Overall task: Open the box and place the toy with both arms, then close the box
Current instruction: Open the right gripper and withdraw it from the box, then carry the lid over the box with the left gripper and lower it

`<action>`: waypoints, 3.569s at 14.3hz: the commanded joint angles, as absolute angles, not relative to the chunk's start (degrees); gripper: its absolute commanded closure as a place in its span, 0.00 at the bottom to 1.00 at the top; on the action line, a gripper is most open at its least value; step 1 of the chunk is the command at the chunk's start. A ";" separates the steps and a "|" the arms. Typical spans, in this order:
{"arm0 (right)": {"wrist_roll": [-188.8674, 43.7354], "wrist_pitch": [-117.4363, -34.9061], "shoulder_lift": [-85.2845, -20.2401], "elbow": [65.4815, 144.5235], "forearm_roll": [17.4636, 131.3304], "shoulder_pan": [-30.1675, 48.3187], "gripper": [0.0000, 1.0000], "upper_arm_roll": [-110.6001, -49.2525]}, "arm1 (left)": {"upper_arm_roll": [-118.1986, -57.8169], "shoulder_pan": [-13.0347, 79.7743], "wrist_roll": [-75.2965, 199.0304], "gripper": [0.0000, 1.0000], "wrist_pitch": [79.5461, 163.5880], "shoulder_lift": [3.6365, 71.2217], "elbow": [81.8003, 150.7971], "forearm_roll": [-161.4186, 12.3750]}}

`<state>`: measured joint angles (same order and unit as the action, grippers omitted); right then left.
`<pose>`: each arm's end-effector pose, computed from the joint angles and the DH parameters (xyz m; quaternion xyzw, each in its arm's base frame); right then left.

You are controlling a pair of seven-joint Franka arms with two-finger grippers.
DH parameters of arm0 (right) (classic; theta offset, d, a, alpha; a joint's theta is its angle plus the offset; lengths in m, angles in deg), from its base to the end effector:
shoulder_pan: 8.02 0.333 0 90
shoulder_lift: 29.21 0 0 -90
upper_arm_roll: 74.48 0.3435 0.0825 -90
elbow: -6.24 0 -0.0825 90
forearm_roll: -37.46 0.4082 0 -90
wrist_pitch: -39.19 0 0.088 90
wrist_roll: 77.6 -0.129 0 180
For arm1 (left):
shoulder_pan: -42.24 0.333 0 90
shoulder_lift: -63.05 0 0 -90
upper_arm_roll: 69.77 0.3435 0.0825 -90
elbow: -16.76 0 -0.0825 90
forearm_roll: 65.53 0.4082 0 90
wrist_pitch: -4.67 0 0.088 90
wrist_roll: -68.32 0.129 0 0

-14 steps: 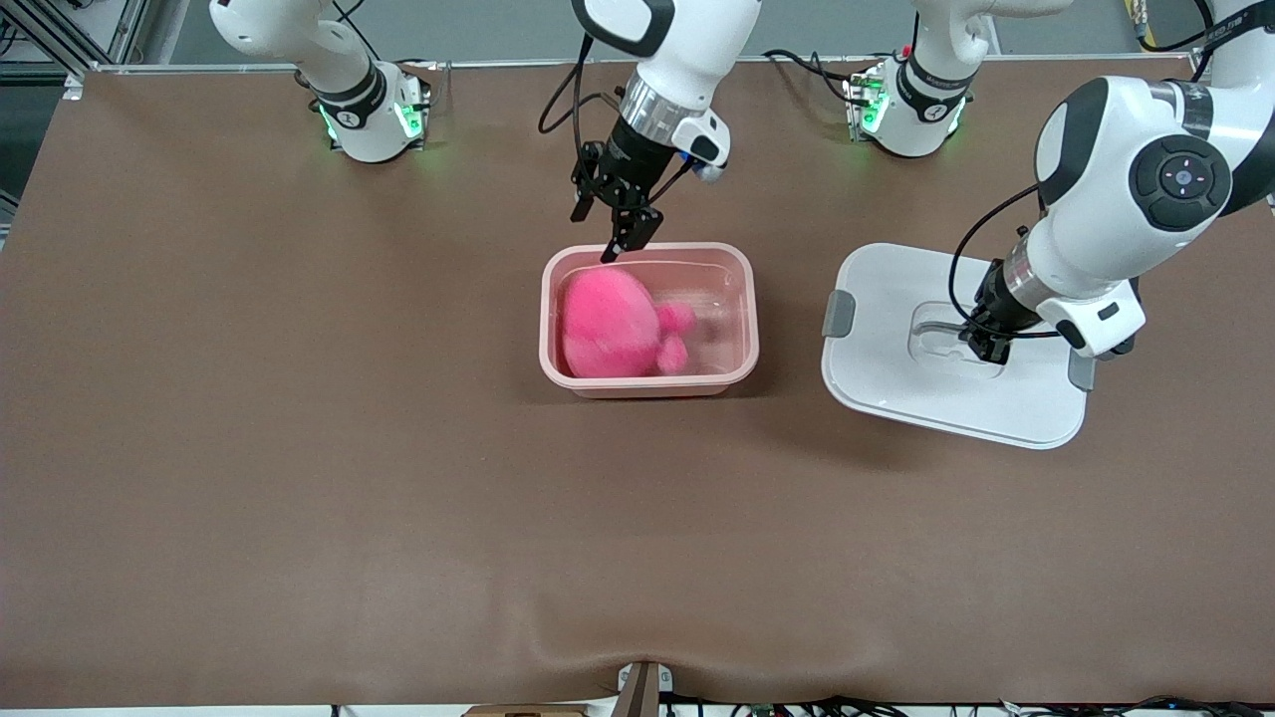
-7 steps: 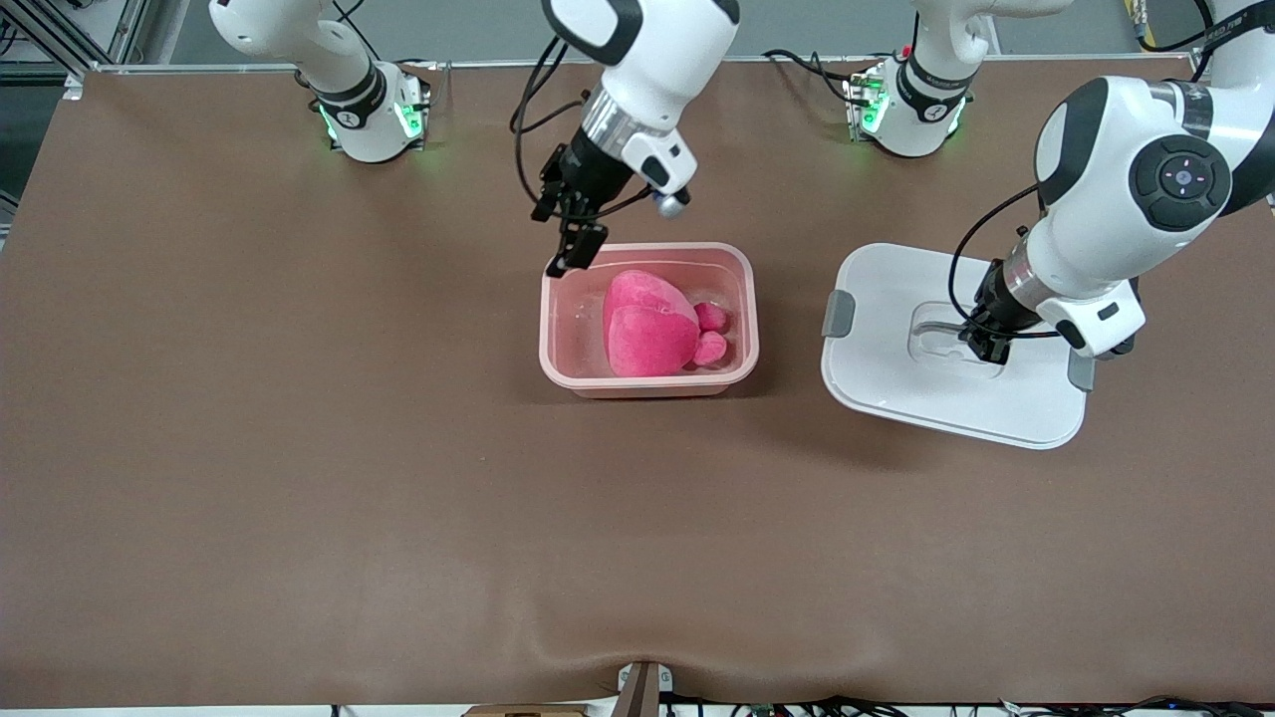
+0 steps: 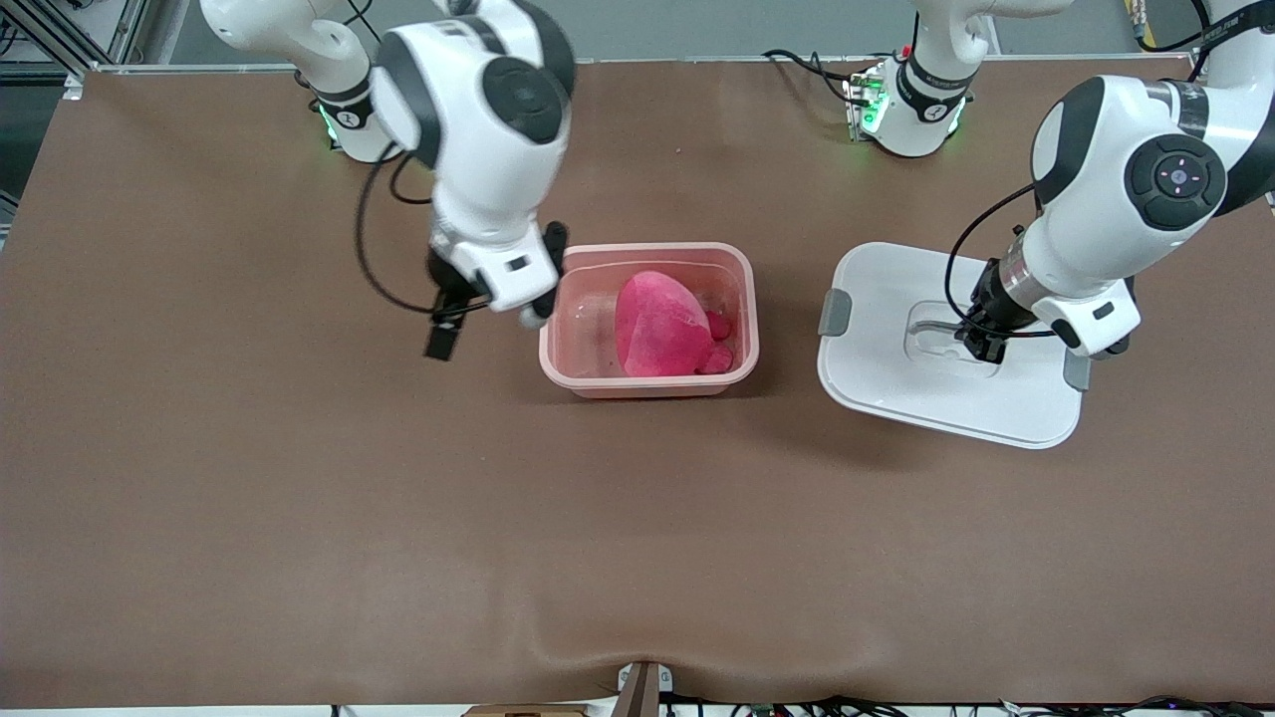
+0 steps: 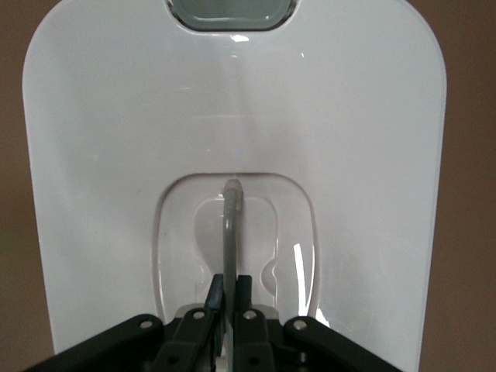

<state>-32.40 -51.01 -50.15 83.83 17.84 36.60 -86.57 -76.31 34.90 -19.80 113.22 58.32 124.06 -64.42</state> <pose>0.5876 0.3511 0.5202 0.7496 0.6251 -0.0894 0.1984 0.5831 -0.1408 0.4581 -0.7990 -0.6006 0.0155 0.0261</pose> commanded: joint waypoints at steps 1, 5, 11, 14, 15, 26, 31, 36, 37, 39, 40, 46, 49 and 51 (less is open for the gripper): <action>-33.30 -51.17 -46.80 84.99 21.63 30.76 0.00 -85.55 | -78.47 34.95 -21.50 1.00 113.56 60.24 125.13 -65.27; -33.30 -56.16 -41.88 90.51 26.46 20.04 0.00 -85.55 | -82.77 34.95 -29.13 1.00 114.35 59.80 124.60 -65.27; -34.43 -57.67 -36.78 96.50 34.02 4.57 0.00 -85.55 | -90.59 34.60 -43.46 1.00 115.85 57.08 121.71 -65.79; -36.73 -57.93 -34.76 99.75 37.11 -2.38 0.00 -85.55 | -93.67 34.51 -49.18 1.00 118.30 54.88 121.00 -65.71; -37.16 -57.93 -33.53 100.98 37.63 -2.83 0.00 -85.64 | -94.55 34.42 -50.67 1.00 119.44 54.44 121.00 -65.71; -57.45 -57.06 -26.49 106.09 38.17 -2.75 0.00 -84.94 | -95.70 23.53 -70.44 1.00 126.57 45.40 117.32 -60.01; -67.30 -51.70 -26.84 102.67 38.69 -2.66 0.00 -83.79 | -95.70 18.17 -78.44 1.00 127.09 39.68 113.80 -53.41; -74.26 -49.24 -28.51 95.11 37.81 -2.48 0.00 -83.97 | -95.79 15.79 -82.50 1.00 128.06 36.77 111.24 -50.76; -74.17 -49.23 -28.51 95.01 38.42 -2.75 0.00 -84.06 | -95.79 15.70 -82.59 1.00 128.07 36.60 111.24 -50.59; -74.43 -49.23 -28.68 95.01 38.61 -2.58 0.00 -84.06 | -95.61 14.65 -82.59 1.00 128.33 36.33 111.33 -50.15; -74.43 -49.23 -29.12 95.01 38.61 -2.49 0.00 -84.06 | -95.70 14.56 -82.76 1.00 128.50 36.16 111.25 -50.06; -74.34 -48.88 -29.39 94.75 38.69 -2.84 0.00 -83.10 | -95.61 13.94 -84.35 1.00 128.59 35.19 111.77 -48.83; -74.61 -47.91 -29.39 94.58 39.31 -6.08 0.00 -80.03 | -95.61 13.59 -84.35 1.00 128.59 34.75 111.60 -48.83; -74.61 -47.74 -29.39 94.57 39.40 -6.97 0.00 -79.05 | -95.61 13.50 -84.35 1.00 128.59 34.66 111.60 -48.74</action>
<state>-73.81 -48.98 -29.14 95.78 38.02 -4.46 -81.27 -95.75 14.31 -82.77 128.33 35.54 112.69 -50.29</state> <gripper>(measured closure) 0.000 0.930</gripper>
